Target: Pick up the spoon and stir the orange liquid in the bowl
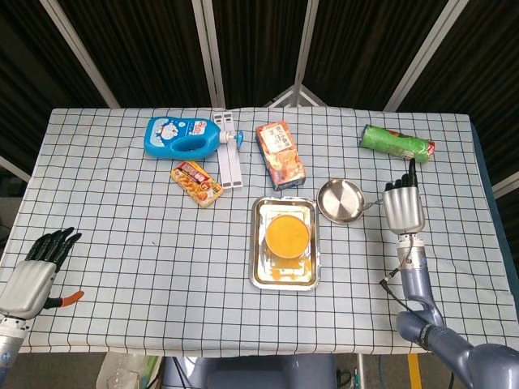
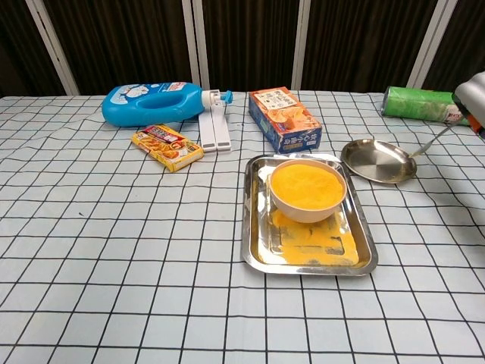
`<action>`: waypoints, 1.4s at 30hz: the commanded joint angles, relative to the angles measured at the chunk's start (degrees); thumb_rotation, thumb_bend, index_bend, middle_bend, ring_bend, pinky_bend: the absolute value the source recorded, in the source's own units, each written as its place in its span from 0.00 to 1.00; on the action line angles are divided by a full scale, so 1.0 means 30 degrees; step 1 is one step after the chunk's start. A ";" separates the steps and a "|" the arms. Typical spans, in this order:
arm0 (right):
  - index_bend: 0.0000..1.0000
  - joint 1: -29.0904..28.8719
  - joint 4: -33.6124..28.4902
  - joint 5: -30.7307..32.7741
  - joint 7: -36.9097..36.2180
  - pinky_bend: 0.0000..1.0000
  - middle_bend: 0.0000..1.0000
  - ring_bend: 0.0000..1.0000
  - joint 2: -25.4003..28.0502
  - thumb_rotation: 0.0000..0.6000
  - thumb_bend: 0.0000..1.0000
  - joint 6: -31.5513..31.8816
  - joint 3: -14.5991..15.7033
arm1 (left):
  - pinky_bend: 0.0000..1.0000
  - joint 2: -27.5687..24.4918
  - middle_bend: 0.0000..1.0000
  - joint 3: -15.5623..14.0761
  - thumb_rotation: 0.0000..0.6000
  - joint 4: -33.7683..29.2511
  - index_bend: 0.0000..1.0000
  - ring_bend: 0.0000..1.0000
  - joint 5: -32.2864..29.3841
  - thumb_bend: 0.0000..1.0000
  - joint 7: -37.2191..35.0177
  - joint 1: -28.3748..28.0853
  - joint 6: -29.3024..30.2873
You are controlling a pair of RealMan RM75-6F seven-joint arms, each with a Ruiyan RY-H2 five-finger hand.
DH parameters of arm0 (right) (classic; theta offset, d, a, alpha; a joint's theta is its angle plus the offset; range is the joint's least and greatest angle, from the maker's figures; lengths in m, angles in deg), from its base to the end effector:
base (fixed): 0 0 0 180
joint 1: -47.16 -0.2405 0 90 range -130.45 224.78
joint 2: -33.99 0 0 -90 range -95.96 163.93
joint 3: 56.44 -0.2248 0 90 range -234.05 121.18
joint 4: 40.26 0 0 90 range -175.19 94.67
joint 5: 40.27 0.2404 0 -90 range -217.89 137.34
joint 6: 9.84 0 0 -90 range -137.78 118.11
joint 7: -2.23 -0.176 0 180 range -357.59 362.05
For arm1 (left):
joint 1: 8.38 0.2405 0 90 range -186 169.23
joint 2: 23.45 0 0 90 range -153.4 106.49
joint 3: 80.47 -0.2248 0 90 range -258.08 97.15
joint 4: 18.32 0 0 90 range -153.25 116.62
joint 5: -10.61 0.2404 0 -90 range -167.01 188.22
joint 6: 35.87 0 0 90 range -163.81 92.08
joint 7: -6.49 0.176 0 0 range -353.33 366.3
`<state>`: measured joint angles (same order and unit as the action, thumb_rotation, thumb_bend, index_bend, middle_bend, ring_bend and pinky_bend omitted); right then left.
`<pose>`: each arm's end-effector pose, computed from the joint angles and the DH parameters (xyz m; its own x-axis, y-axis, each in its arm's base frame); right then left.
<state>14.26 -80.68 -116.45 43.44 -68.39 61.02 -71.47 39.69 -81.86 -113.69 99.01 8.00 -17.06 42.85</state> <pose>-0.2631 -0.4063 0.0252 0.9364 0.1550 0.3148 -0.3273 0.0622 0.9429 -0.2790 0.2104 0.0845 0.4052 0.1606 0.9000 0.9133 -0.1148 -0.3907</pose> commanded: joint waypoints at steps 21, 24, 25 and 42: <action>0.71 -0.2851 0.6033 0.2216 -0.2898 0.07 0.55 0.35 -0.4890 1.00 0.64 -0.2380 -0.1821 | 0.00 -0.0230 0.00 0.0049 1.00 -0.0093 0.00 0.00 -0.0554 0.00 -0.0612 -0.0233 -0.0714; 0.65 -0.2900 0.6471 0.2349 -0.2981 0.07 0.55 0.33 -0.5133 1.00 0.64 -0.2573 -0.1851 | 0.00 -0.0270 0.00 0.0036 1.00 -0.0098 0.00 0.00 -0.0567 0.00 -0.0656 -0.0225 -0.0724; 0.61 -0.2906 0.6588 0.2389 -0.2988 0.07 0.54 0.31 -0.5210 1.00 0.64 -0.2613 -0.1858 | 0.00 -0.0280 0.00 0.0033 1.00 -0.0099 0.00 0.00 -0.0562 0.00 -0.0668 -0.0220 -0.0713; 0.03 -0.2709 0.6585 0.2062 -0.3207 0.07 0.26 0.07 -0.5122 1.00 0.49 -0.1632 -0.1439 | 0.00 -0.0261 0.00 0.0031 1.00 -0.0059 0.00 0.00 -0.0462 0.00 -0.0698 -0.0223 -0.0625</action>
<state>6.03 -60.69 -110.12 33.75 -84.03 55.83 -75.90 38.90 -81.77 -113.86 97.62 5.90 -17.72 40.97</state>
